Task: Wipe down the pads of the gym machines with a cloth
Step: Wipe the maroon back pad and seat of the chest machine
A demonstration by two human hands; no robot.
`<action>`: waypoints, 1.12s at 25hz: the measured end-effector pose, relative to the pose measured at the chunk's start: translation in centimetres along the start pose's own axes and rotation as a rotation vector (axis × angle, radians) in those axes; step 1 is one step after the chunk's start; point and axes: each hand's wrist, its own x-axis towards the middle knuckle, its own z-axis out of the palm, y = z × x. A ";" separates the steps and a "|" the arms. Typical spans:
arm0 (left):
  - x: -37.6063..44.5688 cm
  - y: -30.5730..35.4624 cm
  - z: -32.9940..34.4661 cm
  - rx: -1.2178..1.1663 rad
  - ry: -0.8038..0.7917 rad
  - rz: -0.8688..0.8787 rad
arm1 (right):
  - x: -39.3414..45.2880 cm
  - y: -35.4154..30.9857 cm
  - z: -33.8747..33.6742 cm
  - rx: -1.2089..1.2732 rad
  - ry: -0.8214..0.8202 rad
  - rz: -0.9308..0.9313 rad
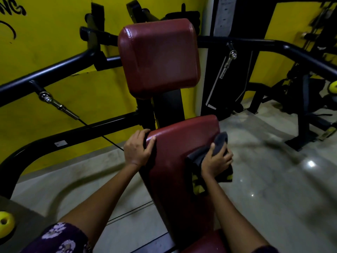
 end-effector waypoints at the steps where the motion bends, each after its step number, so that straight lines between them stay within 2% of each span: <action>1: 0.0 0.0 0.0 0.000 0.011 0.019 | -0.9 0.2 -0.1 0.036 -0.009 0.131; 3: 0.1 -0.1 0.0 0.008 0.012 0.037 | -1.7 -0.3 -0.3 0.065 -0.058 0.326; 4: 0.0 -0.1 0.0 0.007 0.006 0.038 | -2.1 -1.2 -0.4 0.064 -0.065 0.358; 6: -0.2 -0.2 0.0 0.006 -0.005 0.033 | -3.8 -3.9 -0.9 0.068 -0.035 0.268; 8: -0.2 -0.3 0.1 0.012 -0.011 0.029 | -7.5 -6.6 -1.4 0.098 -0.065 0.034; 10: 0.0 -0.2 0.1 0.011 -0.015 0.024 | -12.2 -7.4 -2.2 0.119 -0.192 -0.280; 12: 0.0 -0.2 0.1 0.015 -0.025 0.020 | -14.4 -5.2 -2.8 0.105 -0.281 -0.628; 13: 0.0 -0.2 0.1 0.011 -0.026 0.018 | -14.2 -3.1 -2.7 0.066 -0.271 -0.798; 14: -0.1 -0.2 0.1 0.005 -0.022 0.015 | -13.6 -0.7 -2.4 0.005 -0.228 -0.921; 15: -0.1 -0.2 0.1 -0.003 -0.018 0.009 | -12.9 1.4 -2.0 -0.056 -0.190 -0.962; 16: -0.1 -0.1 0.1 -0.013 -0.018 0.002 | -12.4 3.1 -1.7 -0.104 -0.164 -0.912; 17: 0.0 0.0 0.1 -0.022 -0.017 -0.004 | -12.2 4.2 -1.5 -0.131 -0.153 -0.775; 18: 0.0 0.1 0.1 -0.026 -0.016 -0.006 | -12.2 4.7 -1.4 -0.138 -0.145 -0.566; 21: -0.1 0.1 0.1 -0.039 -0.018 0.004 | -13.0 2.5 -1.1 -0.033 -0.142 0.245; 22: -0.2 0.0 0.1 -0.040 -0.016 0.016 | -13.5 1.0 -1.1 -0.013 -0.146 0.444; 23: -0.2 -0.1 0.1 -0.031 -0.013 0.040 | -14.3 -0.8 -1.0 0.010 -0.148 0.549; 24: -0.2 -0.2 0.2 -0.010 -0.010 0.080 | -15.1 -2.5 -1.1 0.030 -0.135 0.565; 25: -0.2 -0.3 0.3 0.020 -0.011 0.138 | -16.2 -4.0 -1.2 0.057 -0.121 0.501; 28: 0.0 -1.0 0.5 0.117 -0.035 0.367 | -19.1 -4.3 -1.7 0.036 -0.062 0.029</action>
